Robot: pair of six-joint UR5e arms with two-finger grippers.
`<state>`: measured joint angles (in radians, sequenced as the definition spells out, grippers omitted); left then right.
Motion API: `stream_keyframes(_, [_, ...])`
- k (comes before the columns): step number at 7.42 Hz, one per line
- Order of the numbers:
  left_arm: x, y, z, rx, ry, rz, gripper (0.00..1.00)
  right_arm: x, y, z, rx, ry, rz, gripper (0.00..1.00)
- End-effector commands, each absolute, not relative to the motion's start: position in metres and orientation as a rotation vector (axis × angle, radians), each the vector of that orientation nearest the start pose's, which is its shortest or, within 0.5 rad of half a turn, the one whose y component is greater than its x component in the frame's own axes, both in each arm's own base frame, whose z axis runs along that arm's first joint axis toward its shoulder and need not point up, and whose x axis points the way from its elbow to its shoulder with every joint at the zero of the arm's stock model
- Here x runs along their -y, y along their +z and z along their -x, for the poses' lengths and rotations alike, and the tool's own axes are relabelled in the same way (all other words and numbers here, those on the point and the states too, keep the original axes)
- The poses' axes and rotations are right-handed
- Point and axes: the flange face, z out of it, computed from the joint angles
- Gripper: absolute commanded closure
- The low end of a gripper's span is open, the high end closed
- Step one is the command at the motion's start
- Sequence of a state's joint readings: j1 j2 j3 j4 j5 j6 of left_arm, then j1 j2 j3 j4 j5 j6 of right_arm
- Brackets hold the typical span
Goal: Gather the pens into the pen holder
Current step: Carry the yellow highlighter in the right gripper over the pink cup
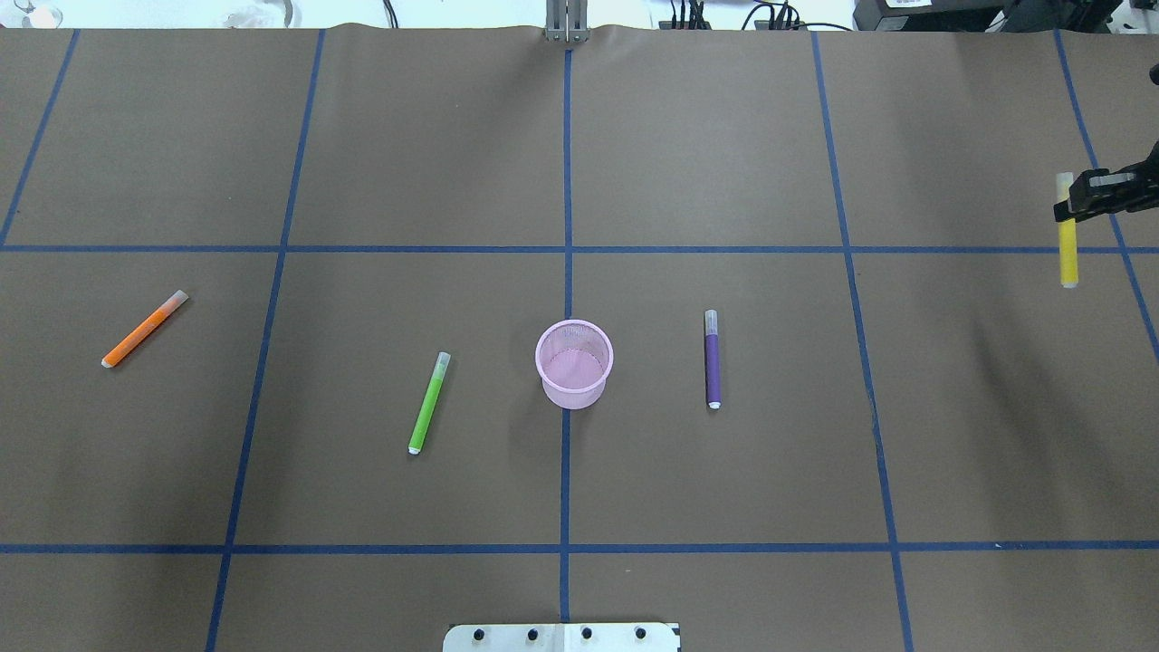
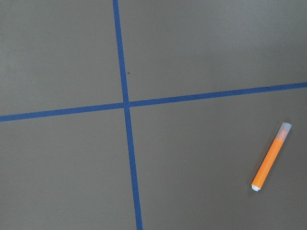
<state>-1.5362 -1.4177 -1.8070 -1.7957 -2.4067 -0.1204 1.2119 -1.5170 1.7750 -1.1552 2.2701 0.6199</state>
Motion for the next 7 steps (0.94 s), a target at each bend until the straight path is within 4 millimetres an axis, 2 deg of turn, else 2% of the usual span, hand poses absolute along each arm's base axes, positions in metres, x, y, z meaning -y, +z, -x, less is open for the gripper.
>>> stream_keyframes(1, [0.46, 0.586, 0.043, -0.847, 0.048, -0.224, 0.0, 0.508, 0.383, 0.175, 0.949, -0.143, -0.414, 1.0])
stream_keyframes(2, [0.464, 0.586, 0.043, -0.847, 0.049, -0.226, 0.0, 0.503, 0.338, 0.198, 0.978, -0.193, -0.481, 1.0])
stream_keyframes(3, [0.469, 0.581, 0.043, -0.848, 0.053, -0.234, 0.0, 0.491, 0.322, 0.215, 0.997, -0.148, -0.476, 1.0])
stream_keyframes(4, [0.473, 0.577, 0.043, -0.848, 0.051, -0.238, 0.0, 0.488, 0.288, 0.251, 0.99, -0.13, -0.546, 1.0])
stream_keyframes(5, [0.481, 0.57, 0.042, -0.853, 0.025, -0.236, 0.0, 0.472, 0.265, 0.282, 0.984, -0.103, -0.602, 1.0])
stream_keyframes(7, [0.492, 0.559, 0.036, -0.852, 0.036, -0.248, 0.0, 0.456, 0.22, 0.31, 1.036, -0.032, -0.735, 1.0])
